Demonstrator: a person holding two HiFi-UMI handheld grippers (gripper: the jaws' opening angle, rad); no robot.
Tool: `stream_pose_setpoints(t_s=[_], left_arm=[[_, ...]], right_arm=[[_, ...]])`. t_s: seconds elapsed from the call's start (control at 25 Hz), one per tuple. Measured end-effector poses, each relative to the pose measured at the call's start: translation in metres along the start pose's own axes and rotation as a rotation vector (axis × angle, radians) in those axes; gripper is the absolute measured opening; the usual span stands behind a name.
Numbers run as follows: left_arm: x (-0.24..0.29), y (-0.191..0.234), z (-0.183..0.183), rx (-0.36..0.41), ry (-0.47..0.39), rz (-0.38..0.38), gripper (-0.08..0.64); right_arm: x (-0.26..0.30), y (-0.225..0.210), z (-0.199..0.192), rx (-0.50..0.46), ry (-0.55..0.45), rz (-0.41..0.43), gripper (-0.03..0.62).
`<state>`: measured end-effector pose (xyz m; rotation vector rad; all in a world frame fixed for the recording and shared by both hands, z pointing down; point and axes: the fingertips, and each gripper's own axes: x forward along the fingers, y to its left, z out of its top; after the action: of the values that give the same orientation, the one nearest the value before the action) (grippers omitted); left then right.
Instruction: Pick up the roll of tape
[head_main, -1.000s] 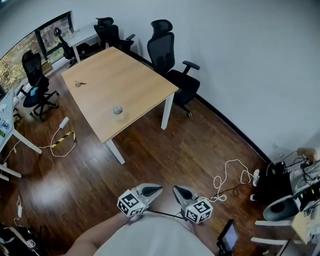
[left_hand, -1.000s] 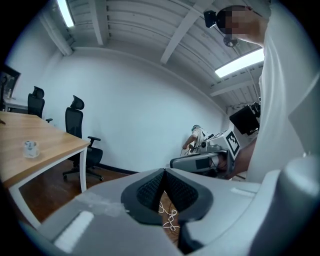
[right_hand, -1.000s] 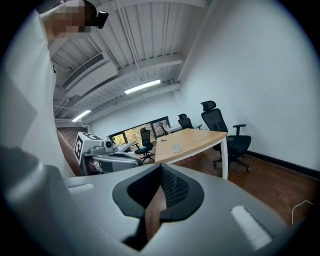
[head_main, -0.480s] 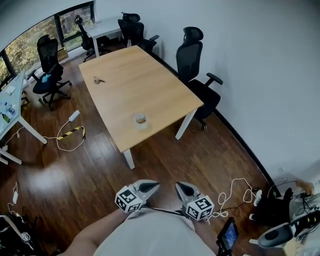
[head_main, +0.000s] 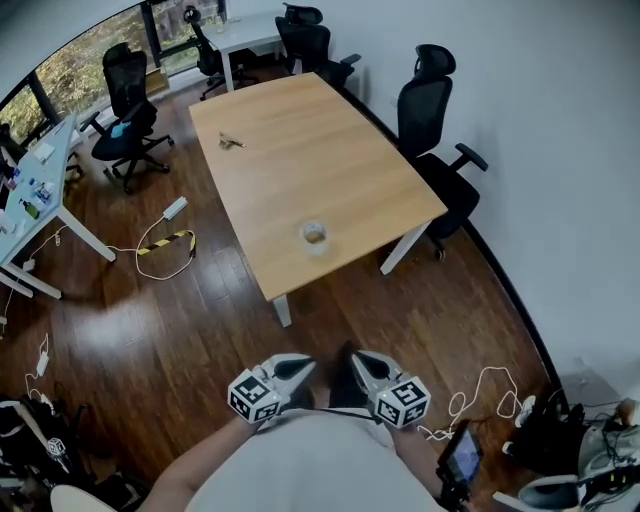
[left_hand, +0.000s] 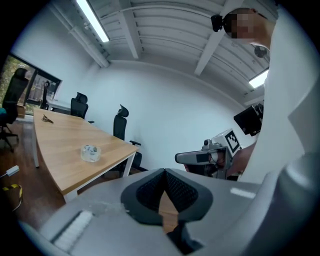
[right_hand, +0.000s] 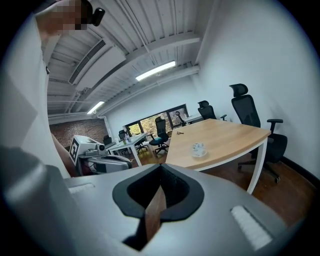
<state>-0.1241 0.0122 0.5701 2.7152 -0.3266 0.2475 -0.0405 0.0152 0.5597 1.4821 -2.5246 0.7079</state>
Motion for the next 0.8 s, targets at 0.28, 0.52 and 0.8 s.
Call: stream_pose_setpoints(t_s=[0.28,0.52,0.8], left_arm=[[0.012,0.054,0.017,-0.035,0.024,0.126,0.003],[0.062,0.083,0.048,-0.010,0.044,0.162,0.003],[0.107,0.117,0.068,-0.004,0.087,0.233,0.003]], right_arm=[[0.054,-0.025,0.042,-0.096,0.022,0.117,0.006],[0.078,-0.075,0.079,-0.110,0.022,0.187,0.006],[0.101,-0.123,0.100,-0.095,0.035,0.261,0.006]])
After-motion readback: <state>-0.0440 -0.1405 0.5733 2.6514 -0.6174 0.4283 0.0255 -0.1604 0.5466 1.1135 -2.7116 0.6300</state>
